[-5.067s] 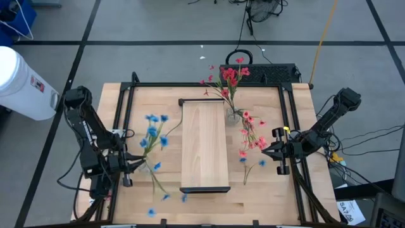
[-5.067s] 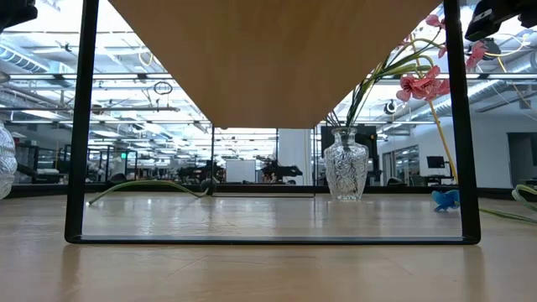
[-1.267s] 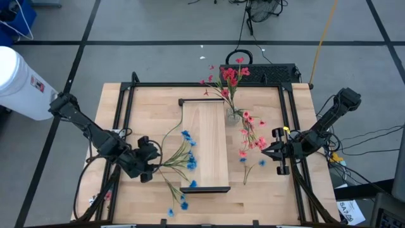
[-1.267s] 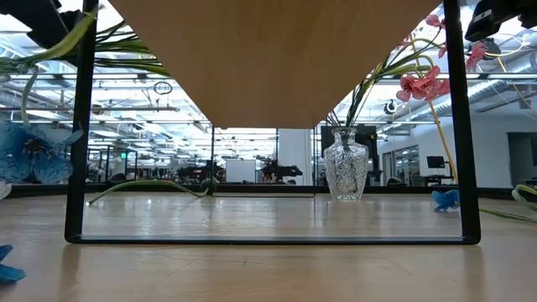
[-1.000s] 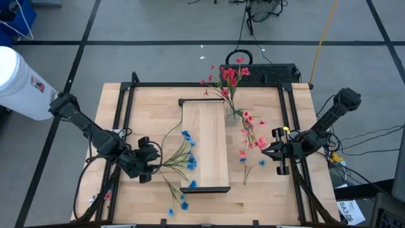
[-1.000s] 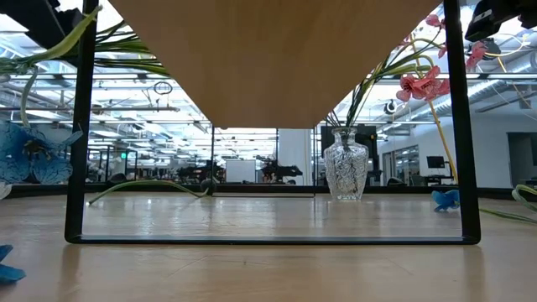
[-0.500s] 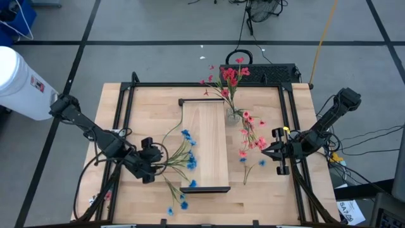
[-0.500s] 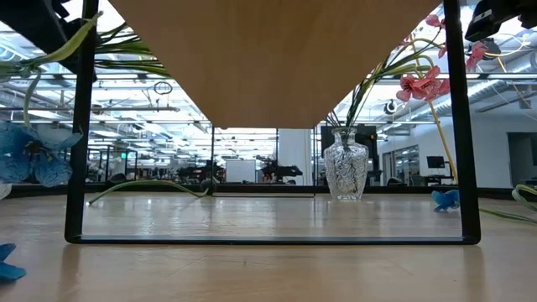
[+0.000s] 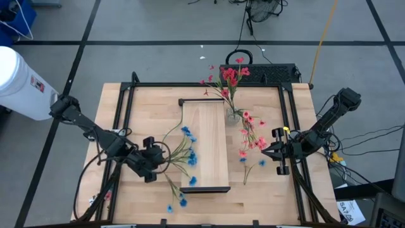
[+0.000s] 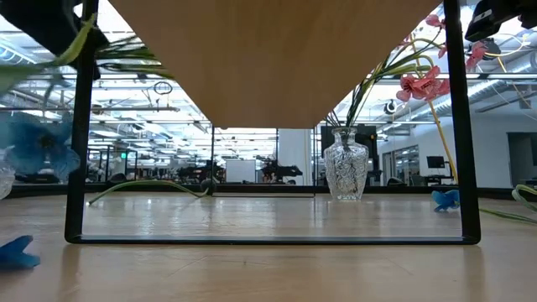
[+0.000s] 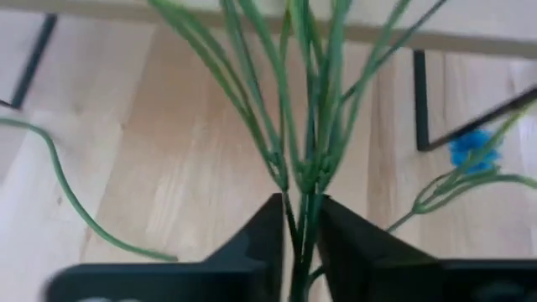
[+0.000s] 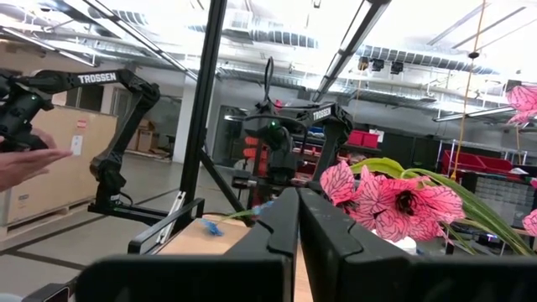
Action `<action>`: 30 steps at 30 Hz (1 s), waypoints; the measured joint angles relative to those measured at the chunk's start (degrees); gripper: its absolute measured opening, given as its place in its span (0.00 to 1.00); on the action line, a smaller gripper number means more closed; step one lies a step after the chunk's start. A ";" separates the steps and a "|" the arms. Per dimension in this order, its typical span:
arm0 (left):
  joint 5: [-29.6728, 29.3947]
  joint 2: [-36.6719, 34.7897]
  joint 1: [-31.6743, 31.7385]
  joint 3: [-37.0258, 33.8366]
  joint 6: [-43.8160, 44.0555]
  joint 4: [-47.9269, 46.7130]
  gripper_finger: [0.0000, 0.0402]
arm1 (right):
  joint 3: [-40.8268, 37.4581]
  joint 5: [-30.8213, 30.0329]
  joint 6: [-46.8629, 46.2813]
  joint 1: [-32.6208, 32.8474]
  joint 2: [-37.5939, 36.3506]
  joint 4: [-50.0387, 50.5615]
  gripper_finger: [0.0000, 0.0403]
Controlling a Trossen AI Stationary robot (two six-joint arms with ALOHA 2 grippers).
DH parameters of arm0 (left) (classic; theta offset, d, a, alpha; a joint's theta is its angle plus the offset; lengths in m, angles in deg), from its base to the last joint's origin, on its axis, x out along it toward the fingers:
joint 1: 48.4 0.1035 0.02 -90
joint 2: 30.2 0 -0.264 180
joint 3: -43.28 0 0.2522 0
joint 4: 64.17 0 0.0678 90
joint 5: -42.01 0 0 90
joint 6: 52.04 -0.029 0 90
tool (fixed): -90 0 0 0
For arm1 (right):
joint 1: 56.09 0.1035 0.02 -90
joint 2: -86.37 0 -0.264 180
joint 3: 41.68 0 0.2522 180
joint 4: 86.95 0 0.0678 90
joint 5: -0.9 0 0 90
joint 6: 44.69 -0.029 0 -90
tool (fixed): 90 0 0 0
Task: Pick and place flowers into a vace then onto a shelf
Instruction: Put the left blue flowers into the left transparent vase
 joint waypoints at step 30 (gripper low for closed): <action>-43.83 0.27 -23.55 -1.08 26.15 -4.56 0.03 | 0.00 0.00 0.01 0.01 0.00 0.13 0.02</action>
